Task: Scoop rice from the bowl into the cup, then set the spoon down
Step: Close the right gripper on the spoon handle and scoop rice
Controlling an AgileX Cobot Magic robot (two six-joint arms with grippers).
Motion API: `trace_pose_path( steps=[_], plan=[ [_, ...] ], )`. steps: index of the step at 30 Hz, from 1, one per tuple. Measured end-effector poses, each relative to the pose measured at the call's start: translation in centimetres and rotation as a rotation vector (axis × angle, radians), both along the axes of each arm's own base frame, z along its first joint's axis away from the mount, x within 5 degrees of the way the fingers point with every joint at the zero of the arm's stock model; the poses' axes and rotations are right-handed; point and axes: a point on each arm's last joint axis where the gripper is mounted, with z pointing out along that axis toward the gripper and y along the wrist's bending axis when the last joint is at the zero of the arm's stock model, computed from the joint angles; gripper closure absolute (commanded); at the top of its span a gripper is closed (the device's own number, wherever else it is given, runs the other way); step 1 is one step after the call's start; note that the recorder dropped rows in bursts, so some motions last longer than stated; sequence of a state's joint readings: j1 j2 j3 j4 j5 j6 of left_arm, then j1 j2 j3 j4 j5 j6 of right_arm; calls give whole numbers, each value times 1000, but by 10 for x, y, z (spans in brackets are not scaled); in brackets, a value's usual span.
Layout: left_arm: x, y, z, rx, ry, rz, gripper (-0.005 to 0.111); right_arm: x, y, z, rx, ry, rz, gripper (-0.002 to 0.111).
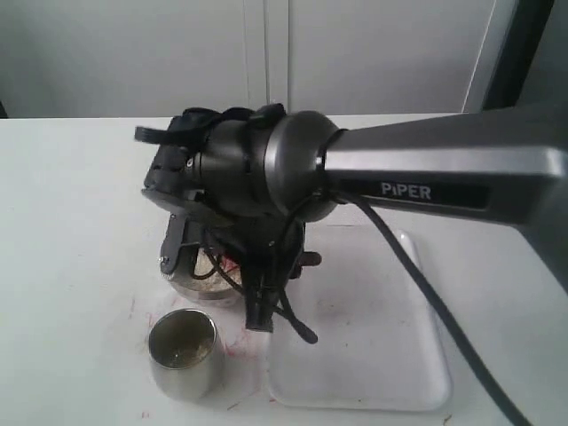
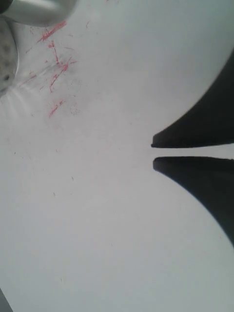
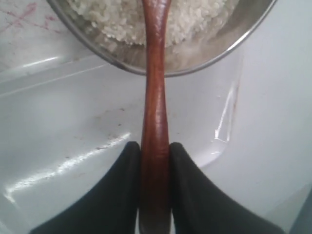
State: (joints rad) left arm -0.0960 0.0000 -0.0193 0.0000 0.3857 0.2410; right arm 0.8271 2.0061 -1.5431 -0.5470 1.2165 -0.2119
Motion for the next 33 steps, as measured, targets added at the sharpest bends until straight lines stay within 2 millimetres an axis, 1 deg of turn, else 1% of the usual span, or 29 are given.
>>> trace_pose_path(
  steps=[4,6,11,16,18,24,26,29,33],
  plan=[
    [0,0,0,0,0,0,92,8,-11,-2,96,83,-108,108],
    [0,0,0,0,0,0,92,12,-19,0,137,108,-156,108],
    [0,0,0,0,0,0,92,15,-34,18,247,137,-207,108],
    [0,0,0,0,0,0,92,13,-37,38,347,129,-202,108],
    [0,0,0,0,0,0,92,12,-38,38,366,134,-208,108],
    [0,0,0,0,0,0,92,7,-40,20,405,165,-215,108],
    [0,0,0,0,0,0,92,4,-41,19,427,162,-214,108],
    [0,0,0,0,0,0,92,0,-42,22,461,152,-211,108],
    [0,0,0,0,0,0,92,-5,-46,33,480,138,-208,108]
  ],
)
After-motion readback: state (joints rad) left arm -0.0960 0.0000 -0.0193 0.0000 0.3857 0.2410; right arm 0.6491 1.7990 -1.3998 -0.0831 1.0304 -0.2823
